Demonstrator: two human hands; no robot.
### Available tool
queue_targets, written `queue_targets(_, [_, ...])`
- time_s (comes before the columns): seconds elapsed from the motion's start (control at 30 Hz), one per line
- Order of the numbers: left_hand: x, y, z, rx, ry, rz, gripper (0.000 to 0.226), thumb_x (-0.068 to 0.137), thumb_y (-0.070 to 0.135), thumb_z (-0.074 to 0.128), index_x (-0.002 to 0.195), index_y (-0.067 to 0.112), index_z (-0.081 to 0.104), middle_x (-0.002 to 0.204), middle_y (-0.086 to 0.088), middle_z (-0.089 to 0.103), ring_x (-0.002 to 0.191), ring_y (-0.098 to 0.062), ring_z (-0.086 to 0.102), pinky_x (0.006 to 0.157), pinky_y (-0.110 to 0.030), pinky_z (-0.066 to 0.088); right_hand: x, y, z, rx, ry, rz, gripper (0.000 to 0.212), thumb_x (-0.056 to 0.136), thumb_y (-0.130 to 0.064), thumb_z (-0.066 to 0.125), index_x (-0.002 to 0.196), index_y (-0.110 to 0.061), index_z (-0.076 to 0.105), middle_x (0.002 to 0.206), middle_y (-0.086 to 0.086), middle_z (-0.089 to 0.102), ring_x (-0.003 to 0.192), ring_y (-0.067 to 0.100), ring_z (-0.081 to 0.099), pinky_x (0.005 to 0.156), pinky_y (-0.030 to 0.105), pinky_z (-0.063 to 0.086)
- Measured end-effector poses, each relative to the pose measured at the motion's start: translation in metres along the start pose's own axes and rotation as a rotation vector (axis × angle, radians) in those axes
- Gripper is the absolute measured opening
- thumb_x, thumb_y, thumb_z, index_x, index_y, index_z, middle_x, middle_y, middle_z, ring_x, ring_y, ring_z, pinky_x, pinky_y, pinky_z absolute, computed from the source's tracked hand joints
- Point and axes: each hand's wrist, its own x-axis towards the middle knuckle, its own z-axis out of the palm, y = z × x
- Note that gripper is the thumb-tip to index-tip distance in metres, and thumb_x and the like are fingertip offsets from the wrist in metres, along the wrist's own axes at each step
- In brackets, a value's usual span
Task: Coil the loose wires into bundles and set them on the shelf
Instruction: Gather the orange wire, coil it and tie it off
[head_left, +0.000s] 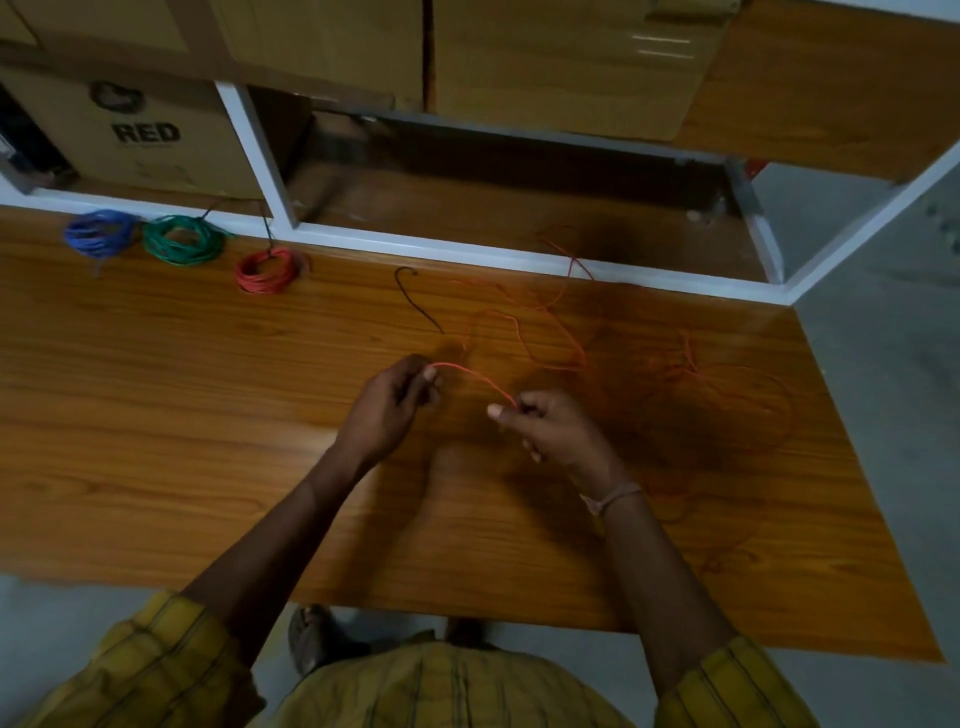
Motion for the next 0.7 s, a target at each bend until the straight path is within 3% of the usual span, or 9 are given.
queue_targets(0.1, [-0.002,-0.005,-0.004,0.048,0.011,-0.005,0.03,0.113,0.036,0.046,0.091,0.025,0.062,0.071,0.0,0.069,0.067,-0.015,0.067,0.067,-0.038,0.053,-0.016,-0.019,0.003,0.268,-0.367,-0.025,0.027,0.106,-0.02,0.054,0.118,0.001,0.066,0.063,0.005,0.051,0.039,0.005,0.041,0.039,0.018,0.032])
queue_targets(0.17, [-0.005,-0.005,-0.005,0.077,0.011,-0.008,0.034,0.112,0.042,0.045,0.086,0.025,0.058,0.063,-0.001,0.063,0.057,-0.016,0.06,0.06,-0.036,0.046,-0.025,-0.032,0.011,0.622,-0.64,-0.087,0.036,0.109,-0.01,0.042,0.141,0.004,0.051,0.08,0.015,0.056,0.047,0.009,0.051,0.045,0.02,0.042])
queue_targets(0.23, [-0.006,-0.007,-0.008,0.079,0.035,-0.018,0.036,0.112,0.044,0.044,0.085,0.025,0.056,0.061,-0.001,0.061,0.054,-0.016,0.058,0.058,-0.036,0.045,-0.026,-0.033,0.018,0.666,-0.73,-0.128,0.045,0.107,-0.007,0.043,0.151,-0.003,0.041,0.095,0.019,0.061,0.064,0.017,0.063,0.058,0.027,0.052])
queue_targets(0.3, [-0.003,-0.012,-0.012,0.081,0.11,-0.048,0.036,0.112,0.044,0.044,0.089,0.022,0.061,0.058,0.0,0.062,0.053,-0.015,0.061,0.059,-0.034,0.047,-0.023,-0.033,0.018,0.37,-0.621,-0.158,0.042,0.103,-0.003,0.054,0.145,-0.009,0.049,0.093,0.014,0.067,0.074,0.021,0.067,0.067,0.03,0.057])
queue_targets(0.4, [0.003,-0.022,-0.022,-0.137,0.243,-0.22,0.04,0.114,0.04,0.044,0.096,0.011,0.064,0.056,0.002,0.062,0.05,-0.012,0.063,0.055,-0.03,0.05,-0.017,-0.03,0.006,-0.29,-0.379,-0.208,0.015,0.097,-0.015,0.07,0.112,-0.015,0.071,0.08,0.001,0.072,0.072,0.012,0.068,0.068,0.027,0.053])
queue_targets(0.53, [-0.001,-0.031,-0.036,-0.407,0.375,-0.454,0.036,0.116,0.026,0.041,0.107,-0.002,0.062,0.078,-0.013,0.068,0.057,-0.017,0.074,0.053,-0.024,0.059,-0.009,-0.014,0.002,-0.921,0.168,-0.193,0.017,0.099,-0.04,0.06,0.095,-0.027,0.071,0.082,-0.004,0.068,0.084,0.018,0.061,0.087,0.039,0.042])
queue_targets(0.6, [-0.008,-0.032,-0.038,-0.458,0.377,-0.482,0.035,0.116,0.026,0.041,0.104,0.001,0.063,0.077,-0.014,0.073,0.064,-0.021,0.076,0.055,-0.027,0.061,-0.005,-0.007,0.012,-0.545,0.41,-0.232,0.021,0.102,-0.035,0.056,0.09,-0.023,0.069,0.074,-0.003,0.063,0.07,0.017,0.06,0.074,0.041,0.05])
queue_targets(0.63, [-0.012,-0.032,-0.038,-0.466,0.36,-0.487,0.034,0.116,0.026,0.042,0.104,0.003,0.063,0.074,-0.01,0.075,0.066,-0.021,0.077,0.055,-0.028,0.061,-0.004,-0.009,0.02,-0.19,0.402,-0.18,0.023,0.104,-0.031,0.056,0.09,-0.018,0.069,0.07,-0.003,0.061,0.063,0.015,0.061,0.069,0.041,0.053])
queue_targets(0.7, [-0.021,-0.026,-0.032,-0.451,0.319,-0.467,0.032,0.115,0.026,0.044,0.102,0.006,0.065,0.074,-0.006,0.076,0.064,-0.016,0.076,0.051,-0.026,0.059,-0.004,-0.025,0.039,0.61,0.152,0.064,0.033,0.108,-0.027,0.048,0.091,-0.008,0.068,0.061,-0.002,0.055,0.056,0.013,0.061,0.074,0.043,0.06])
